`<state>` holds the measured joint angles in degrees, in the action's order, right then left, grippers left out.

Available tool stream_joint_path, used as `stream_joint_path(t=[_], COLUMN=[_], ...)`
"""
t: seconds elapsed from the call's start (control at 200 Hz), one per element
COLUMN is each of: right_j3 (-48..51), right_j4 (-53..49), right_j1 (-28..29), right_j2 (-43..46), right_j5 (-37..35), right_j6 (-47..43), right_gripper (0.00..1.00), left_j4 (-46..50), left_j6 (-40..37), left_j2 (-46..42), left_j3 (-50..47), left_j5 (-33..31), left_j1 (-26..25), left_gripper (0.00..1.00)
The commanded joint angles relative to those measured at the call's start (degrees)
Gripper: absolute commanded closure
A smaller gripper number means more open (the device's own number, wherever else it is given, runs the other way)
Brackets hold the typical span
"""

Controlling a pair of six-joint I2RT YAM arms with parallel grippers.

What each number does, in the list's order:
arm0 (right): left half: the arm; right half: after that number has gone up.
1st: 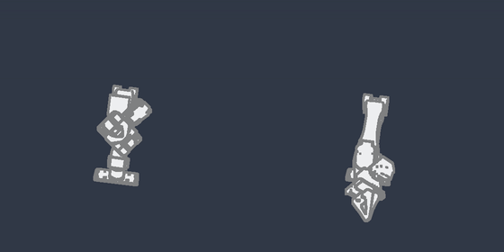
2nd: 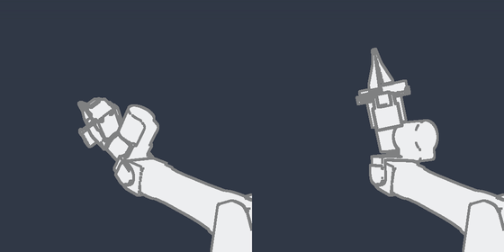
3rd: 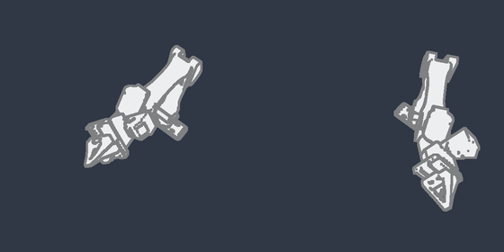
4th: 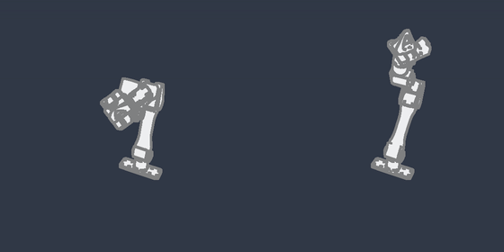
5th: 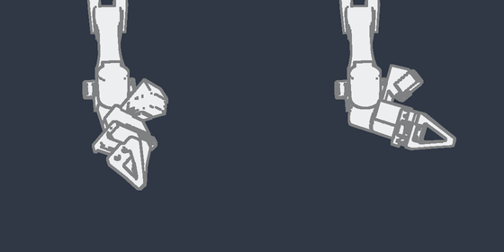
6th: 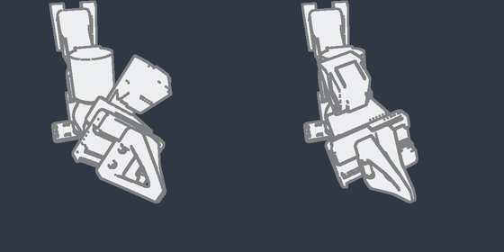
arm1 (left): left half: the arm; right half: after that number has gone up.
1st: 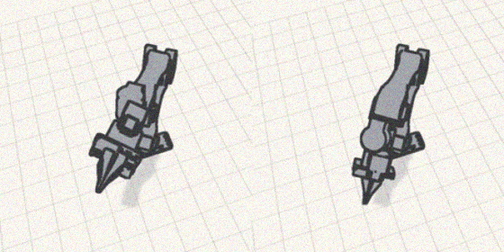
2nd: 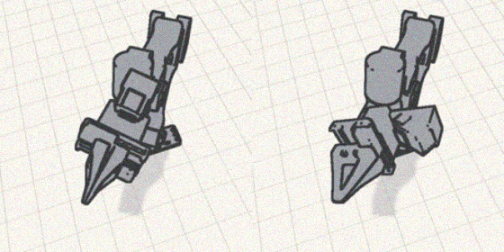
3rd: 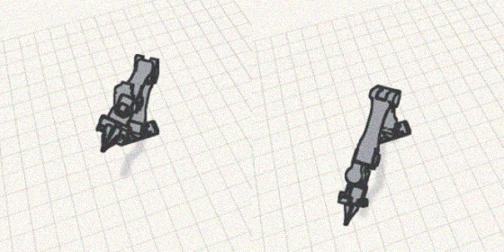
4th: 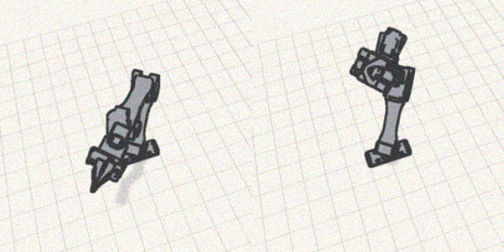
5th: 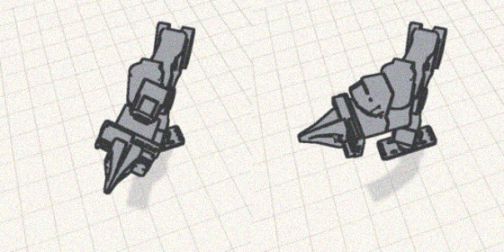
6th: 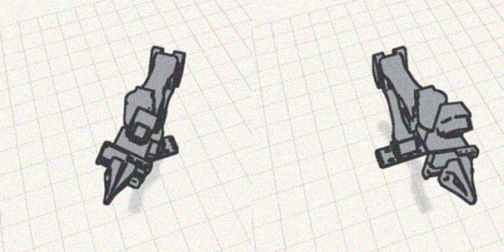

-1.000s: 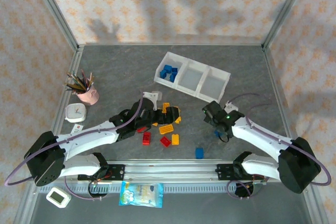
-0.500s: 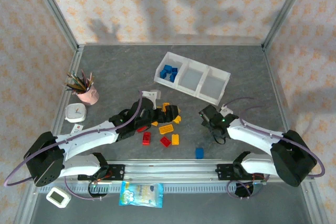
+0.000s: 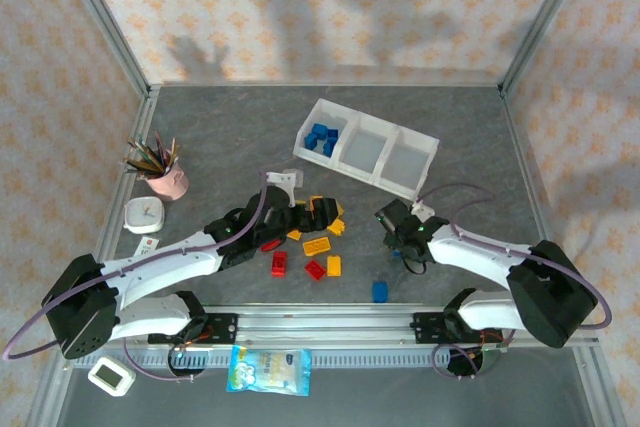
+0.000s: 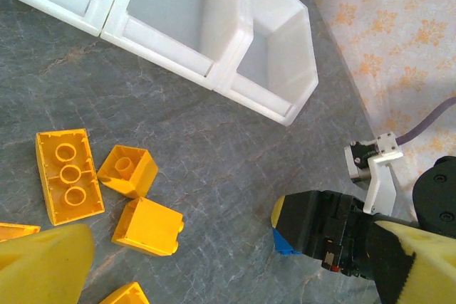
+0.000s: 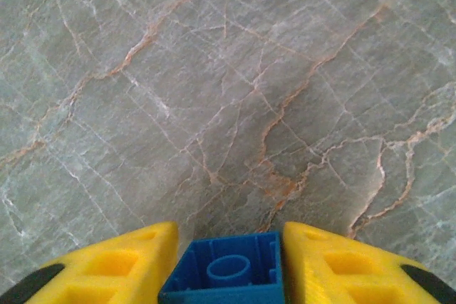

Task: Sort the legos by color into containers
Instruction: Pick up the lego from the bottom-right of the table, then place the lego in the container.

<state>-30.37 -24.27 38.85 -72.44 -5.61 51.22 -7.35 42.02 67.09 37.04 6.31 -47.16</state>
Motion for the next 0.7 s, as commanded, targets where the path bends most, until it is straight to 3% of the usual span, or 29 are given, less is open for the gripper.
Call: stream_joint_path(t=[0.0,0.25,0.44,0.696], right_j3=[-1.2,-5.4,-13.5,-34.2], right_j4=[-0.3,-1.6,-1.3,1.4], right_j1=[0.2,0.3,0.3,0.3], right_j2=[-0.6,-0.8,-2.8,-18.0], right_j5=[-0.3,-0.7,0.0,0.4], right_j6=[-1.9,-5.7,-10.3,-19.6], right_gripper=[0.64,0.70,0.70,0.70], left_j4=[-0.4,-0.4,1.3,6.1], left_j6=[-0.1,0.3,-0.2,-3.0], left_j2=[-0.8,-2.5,-5.4,-8.1], left_j3=[0.6,-0.4,-0.5,1.2], left_j5=[-1.6,-2.0,-1.3,-0.3], left_j1=[-0.3,0.5,4.0,11.6], left_gripper=[0.01,0.01,0.01,0.01])
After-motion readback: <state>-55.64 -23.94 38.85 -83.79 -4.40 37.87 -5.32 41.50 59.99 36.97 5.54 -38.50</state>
